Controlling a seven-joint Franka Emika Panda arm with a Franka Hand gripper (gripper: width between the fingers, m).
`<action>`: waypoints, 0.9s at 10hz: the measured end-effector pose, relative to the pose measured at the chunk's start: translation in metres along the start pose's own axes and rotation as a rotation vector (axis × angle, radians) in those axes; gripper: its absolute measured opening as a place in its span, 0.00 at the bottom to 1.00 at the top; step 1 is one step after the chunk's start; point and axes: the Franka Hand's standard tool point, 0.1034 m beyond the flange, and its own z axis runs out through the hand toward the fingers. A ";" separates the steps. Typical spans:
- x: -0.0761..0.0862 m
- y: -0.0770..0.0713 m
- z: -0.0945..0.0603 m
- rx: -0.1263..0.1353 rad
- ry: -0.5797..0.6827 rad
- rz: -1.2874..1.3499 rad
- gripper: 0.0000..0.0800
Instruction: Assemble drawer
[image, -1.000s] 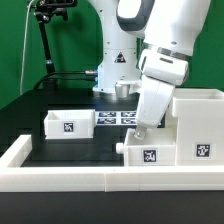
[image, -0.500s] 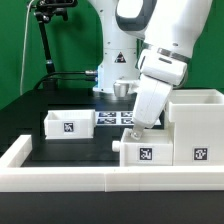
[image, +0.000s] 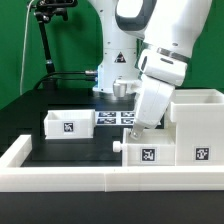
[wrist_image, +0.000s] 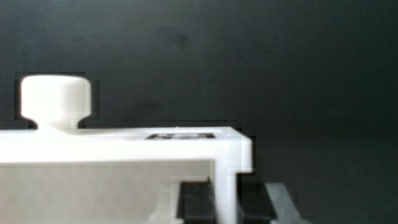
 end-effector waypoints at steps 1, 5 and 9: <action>-0.002 0.001 0.000 0.007 -0.009 -0.011 0.06; 0.000 0.000 0.000 -0.006 0.008 0.003 0.06; 0.001 0.000 0.000 -0.006 0.007 0.002 0.06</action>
Offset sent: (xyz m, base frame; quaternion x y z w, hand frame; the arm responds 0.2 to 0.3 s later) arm 0.0000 0.0000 0.0000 -0.0650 0.0000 0.0000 0.9979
